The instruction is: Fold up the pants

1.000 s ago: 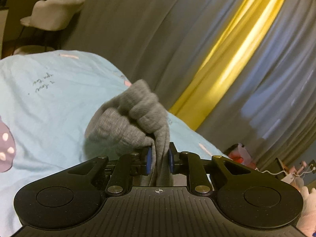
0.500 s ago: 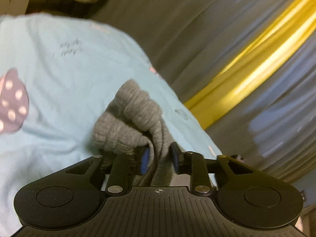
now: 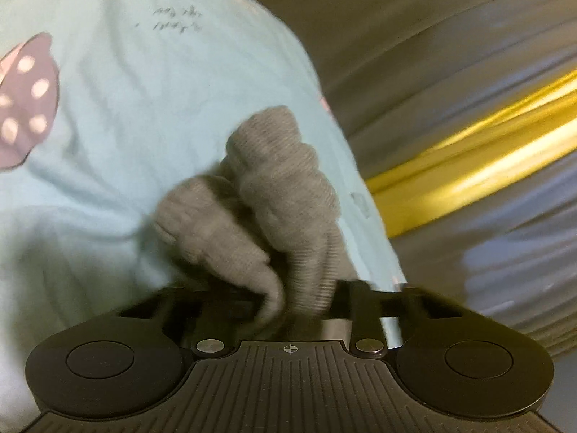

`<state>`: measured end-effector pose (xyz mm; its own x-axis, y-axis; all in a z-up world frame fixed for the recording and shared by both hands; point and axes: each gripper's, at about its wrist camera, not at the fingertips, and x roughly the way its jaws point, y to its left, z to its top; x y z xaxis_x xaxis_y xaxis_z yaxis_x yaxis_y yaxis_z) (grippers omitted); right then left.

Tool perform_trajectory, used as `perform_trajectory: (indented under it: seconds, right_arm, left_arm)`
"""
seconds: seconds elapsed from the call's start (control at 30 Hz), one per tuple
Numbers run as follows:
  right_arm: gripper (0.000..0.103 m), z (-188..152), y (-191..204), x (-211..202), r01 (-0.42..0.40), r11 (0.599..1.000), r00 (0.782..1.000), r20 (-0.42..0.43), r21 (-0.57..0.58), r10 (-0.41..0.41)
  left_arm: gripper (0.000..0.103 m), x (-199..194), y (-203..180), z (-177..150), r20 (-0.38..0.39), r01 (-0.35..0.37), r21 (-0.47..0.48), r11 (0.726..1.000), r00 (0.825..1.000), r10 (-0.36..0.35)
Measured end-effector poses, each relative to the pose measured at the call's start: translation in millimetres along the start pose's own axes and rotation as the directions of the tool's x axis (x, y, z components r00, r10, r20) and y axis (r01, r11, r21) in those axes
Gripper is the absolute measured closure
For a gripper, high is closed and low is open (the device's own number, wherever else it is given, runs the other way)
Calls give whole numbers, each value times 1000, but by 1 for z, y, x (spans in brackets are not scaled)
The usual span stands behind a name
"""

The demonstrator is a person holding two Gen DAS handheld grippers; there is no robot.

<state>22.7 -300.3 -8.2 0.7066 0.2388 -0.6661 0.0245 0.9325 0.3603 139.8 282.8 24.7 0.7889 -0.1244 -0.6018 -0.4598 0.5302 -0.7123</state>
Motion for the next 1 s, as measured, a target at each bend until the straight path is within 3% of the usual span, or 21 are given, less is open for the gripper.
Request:
perform_trajectory:
  seconds: [0.07,0.1,0.17,0.2,0.27,0.4,0.47,0.53,0.6,0.67,0.7,0.73,0.77,0.83,0.9,0.97,1.0]
  right_arm:
    - [29,0,-3,-3,-9,1000,1000,13,24,9]
    - [29,0,-6,-5,-17,999,1000,21,41,16]
    - [29,2,-13,-7,-33,996,999,36,84,30]
    - [29,3,-17,-8,-42,993,998,44,107,37]
    - [29,4,-24,-10,-59,987,997,61,150,50]
    - [29,5,-37,-17,-85,970,993,100,228,64]
    - [29,5,-42,-22,-95,961,990,121,259,65]
    - [29,5,-47,-28,-98,954,988,141,284,59]
    - [29,5,-53,-31,-114,944,986,152,311,69]
    - [29,4,-58,-34,-138,932,982,165,334,87]
    - [29,4,-60,-35,-150,928,980,172,342,95]
    - [29,4,-62,-36,-159,925,979,178,345,102]
    - [27,4,-62,-36,-164,924,978,180,345,107]
    - [24,5,-61,-34,-167,924,979,171,344,113]
    - [24,7,-58,-35,-171,925,978,174,338,117]
    - [24,11,-52,-36,-190,922,974,183,336,135]
    - [24,13,-47,-37,-211,919,969,194,334,152]
  left_arm:
    - [83,-6,-17,-2,30,-13,113,993,999,10]
    - [83,-11,-32,-7,52,-31,210,977,998,20]
    - [83,-23,-68,-22,108,-61,419,906,994,17]
    - [83,-30,-88,-32,125,-59,517,854,992,-7]
    - [83,-45,-131,-60,134,-36,689,724,988,-78]
    - [81,-63,-196,-125,15,93,864,495,978,-209]
    - [73,-62,-218,-169,-97,178,909,378,970,-225]
    - [52,-56,-225,-214,-182,230,933,277,965,-189]
    - [34,-45,-222,-255,-235,255,945,206,965,-114]
    - [28,-35,-210,-288,-255,256,953,164,967,-26]
    - [27,-36,-201,-299,-243,241,957,164,970,-5]
    - [25,-37,-193,-302,-232,228,957,181,973,2]
    - [22,-39,-185,-301,-219,212,952,221,976,7]
    - [10,-45,-168,-287,-175,157,923,351,984,21]
    - [9,-50,-147,-264,-82,46,875,483,995,54]
    - [9,-54,-130,-237,29,-114,770,628,989,144]
    - [10,-57,-125,-226,50,-149,709,689,986,162]
